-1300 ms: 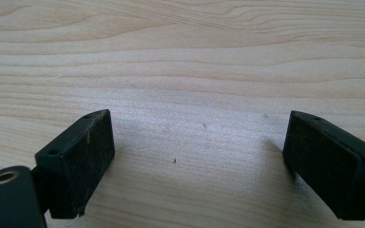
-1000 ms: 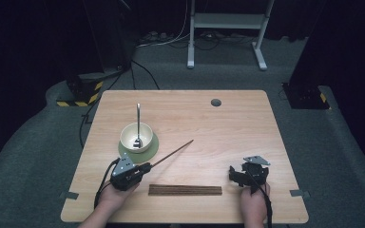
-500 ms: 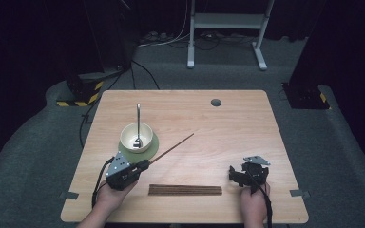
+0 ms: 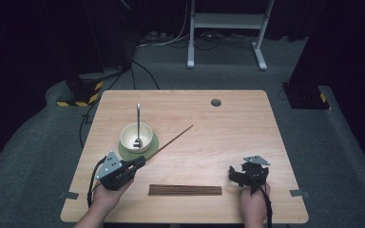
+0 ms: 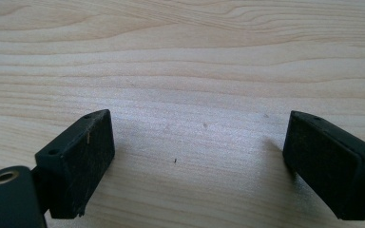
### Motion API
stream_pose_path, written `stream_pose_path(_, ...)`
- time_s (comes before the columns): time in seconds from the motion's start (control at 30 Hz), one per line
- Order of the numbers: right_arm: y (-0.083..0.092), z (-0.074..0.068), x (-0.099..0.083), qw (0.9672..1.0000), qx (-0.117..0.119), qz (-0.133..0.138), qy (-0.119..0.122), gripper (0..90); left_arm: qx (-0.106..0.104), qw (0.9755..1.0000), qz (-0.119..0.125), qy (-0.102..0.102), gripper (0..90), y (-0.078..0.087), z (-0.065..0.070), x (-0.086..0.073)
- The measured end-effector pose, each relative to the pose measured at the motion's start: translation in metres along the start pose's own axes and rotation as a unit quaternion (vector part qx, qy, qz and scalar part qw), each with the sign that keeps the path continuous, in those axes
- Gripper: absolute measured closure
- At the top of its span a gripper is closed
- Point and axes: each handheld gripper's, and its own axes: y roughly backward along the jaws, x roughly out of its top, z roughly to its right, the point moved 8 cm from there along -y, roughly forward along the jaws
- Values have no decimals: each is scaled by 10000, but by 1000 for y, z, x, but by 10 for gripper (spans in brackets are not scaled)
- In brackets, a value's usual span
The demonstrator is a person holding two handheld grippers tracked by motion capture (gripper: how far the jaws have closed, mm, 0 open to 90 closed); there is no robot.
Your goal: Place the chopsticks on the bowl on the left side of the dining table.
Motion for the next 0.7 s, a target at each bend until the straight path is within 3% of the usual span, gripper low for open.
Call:
stream_pose_path(0.2,0,0,0,10000,-1,1,0,100,-20,9994,322,131,837,7,-1,7)
stream_pose_path(0.27,0,0,0,10000,5,-15,-29,100,-19,9993,362,34,837,9,-2,9)
stream_pose_path(0.33,0,0,0,10000,0,1,2,100,22,9990,444,106,837,12,-3,11)
stream_pose_path(0.4,0,0,0,10000,1,-1,-4,100,44,9989,465,92,837,13,-5,11)
stream_pose_path(0.43,0,0,0,10000,0,-1,-3,100,64,9989,454,-6,837,13,-7,11)
stream_pose_path(0.53,0,0,0,10000,4,0,3,100,56,9987,485,135,837,14,-6,11)
stream_pose_path(0.7,0,0,0,10000,4,0,2,100,91,9988,476,116,838,15,-8,11)
